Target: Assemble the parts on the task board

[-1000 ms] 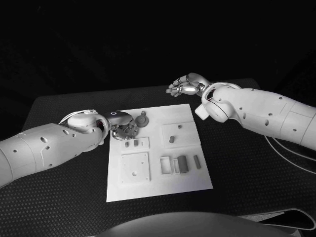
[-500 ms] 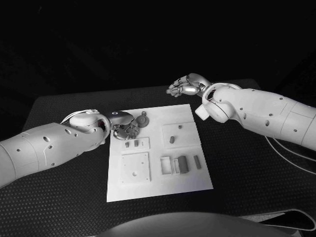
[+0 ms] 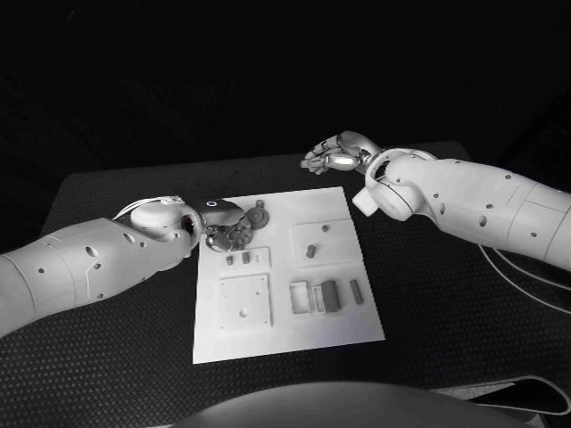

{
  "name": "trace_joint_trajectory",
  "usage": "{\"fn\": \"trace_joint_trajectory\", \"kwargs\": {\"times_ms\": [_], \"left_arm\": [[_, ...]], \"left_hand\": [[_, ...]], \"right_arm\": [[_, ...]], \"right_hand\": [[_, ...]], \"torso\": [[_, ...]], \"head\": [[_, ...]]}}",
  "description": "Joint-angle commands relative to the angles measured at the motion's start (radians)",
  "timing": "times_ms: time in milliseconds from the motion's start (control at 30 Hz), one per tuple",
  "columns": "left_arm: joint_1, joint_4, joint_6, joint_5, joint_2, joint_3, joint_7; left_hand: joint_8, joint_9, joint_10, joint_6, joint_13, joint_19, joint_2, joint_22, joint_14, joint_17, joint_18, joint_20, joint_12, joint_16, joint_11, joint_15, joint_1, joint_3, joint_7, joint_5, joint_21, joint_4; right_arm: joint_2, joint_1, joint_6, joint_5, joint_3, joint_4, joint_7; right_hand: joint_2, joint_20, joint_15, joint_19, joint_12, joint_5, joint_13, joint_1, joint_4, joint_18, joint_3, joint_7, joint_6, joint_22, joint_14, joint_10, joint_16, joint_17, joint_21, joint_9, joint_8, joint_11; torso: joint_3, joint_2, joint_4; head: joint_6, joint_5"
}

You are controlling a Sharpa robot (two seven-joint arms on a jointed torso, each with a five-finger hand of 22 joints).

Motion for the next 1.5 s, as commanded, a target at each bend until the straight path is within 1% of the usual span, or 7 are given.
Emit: {"fn": "trace_joint_trajectory", "kwargs": {"times_ms": [33, 300, 600, 800, 933, 1267, 1500], "left_arm": [[0.000, 0.007, 0.014, -0.023, 0.002, 0.000, 0.019], [0.000, 0.020, 0.030, -0.017, -0.007, 0.000, 0.035], [0.000, 0.019, 0.012, -0.017, -0.014, 0.000, 0.036], [0.000, 0.016, 0.010, -0.016, -0.011, 0.000, 0.036], [0.000, 0.012, 0.012, -0.016, -0.007, 0.000, 0.037], [0.000, 0.001, 0.026, -0.016, 0.005, 0.000, 0.036], [0.000, 0.001, 0.035, -0.016, 0.013, -0.001, 0.041]], "left_hand": [[0.004, 0.001, -0.006, 0.005, -0.002, -0.004, 0.000, 0.020, -0.003, 0.002, 0.029, -0.005, 0.004, -0.004, -0.004, -0.004, 0.009, 0.003, -0.001, -0.002, -0.005, 0.001], [0.005, 0.001, -0.008, 0.005, -0.003, -0.006, -0.005, 0.020, -0.005, 0.002, 0.027, -0.006, 0.004, -0.004, -0.005, -0.005, 0.005, -0.004, -0.001, -0.005, -0.005, 0.000], [0.002, 0.000, -0.017, -0.009, -0.004, -0.012, -0.033, 0.021, -0.014, 0.005, 0.024, -0.007, 0.005, -0.004, -0.006, -0.006, -0.005, -0.037, -0.004, -0.008, -0.004, 0.001], [0.007, 0.003, -0.020, -0.008, -0.004, -0.013, -0.023, 0.021, -0.017, 0.006, 0.023, -0.008, 0.007, -0.002, -0.006, -0.006, -0.010, -0.054, -0.004, -0.008, -0.004, 0.002], [0.012, 0.005, -0.020, -0.003, -0.004, -0.012, -0.010, 0.020, -0.017, 0.007, 0.022, -0.009, 0.009, -0.001, -0.005, -0.005, -0.016, -0.060, -0.002, -0.008, -0.003, 0.003], [0.014, 0.006, -0.020, -0.002, -0.005, -0.012, -0.003, 0.020, -0.018, 0.008, 0.022, -0.009, 0.009, 0.000, -0.004, -0.004, -0.023, -0.065, -0.001, -0.008, -0.003, 0.003], [0.019, 0.007, -0.020, 0.005, -0.006, -0.012, 0.011, 0.020, -0.018, 0.009, 0.022, -0.009, 0.011, 0.001, -0.004, -0.004, -0.027, -0.068, -0.002, -0.008, -0.003, 0.003]], "right_arm": [[0.001, 0.000, 0.012, -0.001, 0.000, 0.001, 0.006], [0.001, 0.000, 0.012, -0.001, 0.000, 0.000, 0.007], [0.002, 0.000, 0.012, -0.001, 0.000, -0.001, 0.007], [0.003, -0.001, 0.011, -0.001, 0.000, -0.002, 0.007], [0.002, -0.001, 0.011, 0.000, 0.000, -0.002, 0.007], [0.002, -0.001, 0.011, 0.000, 0.000, -0.002, 0.007], [0.002, -0.001, 0.011, 0.000, 0.000, -0.001, 0.007]], "right_hand": [[0.000, 0.001, 0.001, 0.007, -0.003, -0.002, -0.002, -0.005, 0.006, -0.003, -0.003, 0.065, -0.006, 0.001, 0.008, 0.007, -0.005, -0.001, -0.005, -0.002, 0.005, 0.002], [0.000, 0.001, 0.001, 0.007, -0.003, -0.002, -0.002, -0.005, 0.006, -0.003, -0.003, 0.064, -0.006, 0.002, 0.008, 0.007, -0.005, -0.001, -0.006, -0.002, 0.006, 0.002], [0.000, 0.001, 0.001, 0.007, -0.003, -0.002, -0.002, -0.005, 0.006, -0.002, -0.003, 0.064, -0.006, 0.002, 0.008, 0.008, -0.005, -0.001, -0.006, -0.002, 0.006, 0.002], [0.000, 0.001, 0.001, 0.007, -0.003, -0.002, -0.002, -0.005, 0.006, -0.002, -0.003, 0.064, -0.006, 0.002, 0.008, 0.008, -0.005, -0.001, -0.007, -0.002, 0.006, 0.002], [0.000, 0.001, 0.001, 0.007, -0.003, -0.002, -0.002, -0.005, 0.007, -0.002, -0.003, 0.064, -0.006, 0.002, 0.008, 0.008, -0.005, -0.001, -0.007, -0.002, 0.006, 0.002], [0.000, 0.001, 0.001, 0.008, -0.004, -0.002, -0.003, -0.004, 0.007, -0.002, -0.003, 0.064, -0.006, 0.003, 0.008, 0.008, -0.005, -0.001, -0.007, -0.003, 0.006, 0.002], [0.000, 0.001, 0.001, 0.008, -0.004, -0.002, -0.003, -0.004, 0.007, -0.002, -0.003, 0.064, -0.006, 0.003, 0.008, 0.008, -0.005, -0.001, -0.008, -0.003, 0.006, 0.002]], "torso": [[0.0001, 0.000, -0.0002], [-0.0004, 0.000, 0.0000], [-0.0004, 0.000, 0.0005], [-0.0005, 0.000, -0.0002], [0.0002, 0.000, 0.0008], [-0.0001, 0.000, 0.0004], [-0.0005, 0.000, 0.0007]], "head": [[-0.001, -0.001], [-0.001, -0.002], [0.000, -0.003], [0.001, -0.002], [0.002, -0.002], [0.000, -0.003], [-0.002, -0.004]]}}
